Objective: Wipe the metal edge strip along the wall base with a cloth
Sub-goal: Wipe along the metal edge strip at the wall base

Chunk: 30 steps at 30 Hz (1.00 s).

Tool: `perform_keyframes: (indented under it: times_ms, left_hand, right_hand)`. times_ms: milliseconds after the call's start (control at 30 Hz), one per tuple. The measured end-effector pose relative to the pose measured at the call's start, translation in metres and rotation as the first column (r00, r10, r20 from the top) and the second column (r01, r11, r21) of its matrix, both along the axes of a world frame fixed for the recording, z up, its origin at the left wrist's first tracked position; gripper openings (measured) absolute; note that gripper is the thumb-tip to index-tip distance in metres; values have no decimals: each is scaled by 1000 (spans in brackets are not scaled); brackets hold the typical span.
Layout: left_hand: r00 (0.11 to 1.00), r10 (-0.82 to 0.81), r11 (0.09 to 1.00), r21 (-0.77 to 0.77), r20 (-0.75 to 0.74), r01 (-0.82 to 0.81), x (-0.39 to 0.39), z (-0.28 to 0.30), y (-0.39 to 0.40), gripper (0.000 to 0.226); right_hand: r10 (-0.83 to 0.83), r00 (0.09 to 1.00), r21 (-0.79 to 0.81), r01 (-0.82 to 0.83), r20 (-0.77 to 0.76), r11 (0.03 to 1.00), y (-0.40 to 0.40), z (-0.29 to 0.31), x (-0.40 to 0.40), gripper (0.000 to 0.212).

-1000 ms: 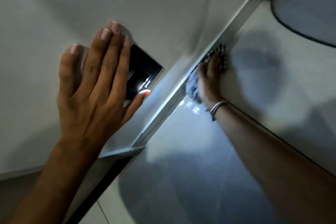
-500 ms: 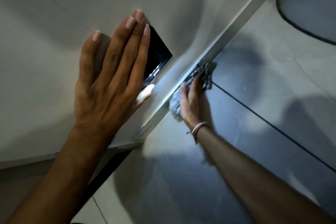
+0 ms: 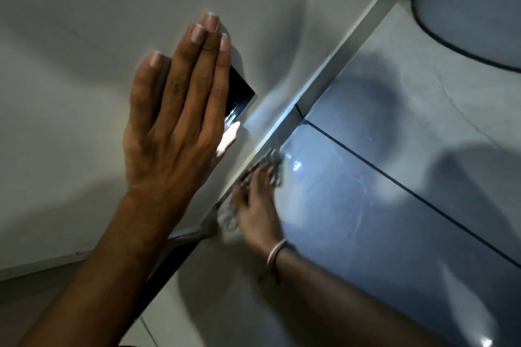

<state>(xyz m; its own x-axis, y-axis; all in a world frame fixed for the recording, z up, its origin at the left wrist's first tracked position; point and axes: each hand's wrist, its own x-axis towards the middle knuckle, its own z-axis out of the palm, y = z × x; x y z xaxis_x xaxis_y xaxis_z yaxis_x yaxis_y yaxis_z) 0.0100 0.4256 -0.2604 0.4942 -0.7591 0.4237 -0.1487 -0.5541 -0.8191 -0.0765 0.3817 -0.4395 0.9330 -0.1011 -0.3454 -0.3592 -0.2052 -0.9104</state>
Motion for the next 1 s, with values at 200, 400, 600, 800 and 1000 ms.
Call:
perform_keyframes:
  times_ms: [200, 400, 600, 800, 1000]
  left_hand:
    - [998, -36, 999, 6, 47, 36, 3, -3, -3, 80]
    - [999, -25, 999, -34, -42, 24, 4, -1, 3, 104]
    - [998, -8, 999, -34, -61, 6, 2, -6, 7, 110]
    - [995, -21, 999, -34, -98, 18, 4, -5, 5, 110]
    - [996, -21, 1000, -24, -85, 19, 4, -6, 8, 106]
  right_hand:
    - [-162, 985, -279, 172, 57, 945, -91, -3, 65, 75]
    - [152, 984, 3, -153, 95, 988, 62, -5, -61, 76]
    - [65, 997, -2, -65, 31, 998, 7, -5, -15, 76]
    - [-337, 938, -5, 339, 76, 941, -118, 7, 102, 65]
    - [-178, 984, -6, 178, 11, 984, -12, 0, 8, 70]
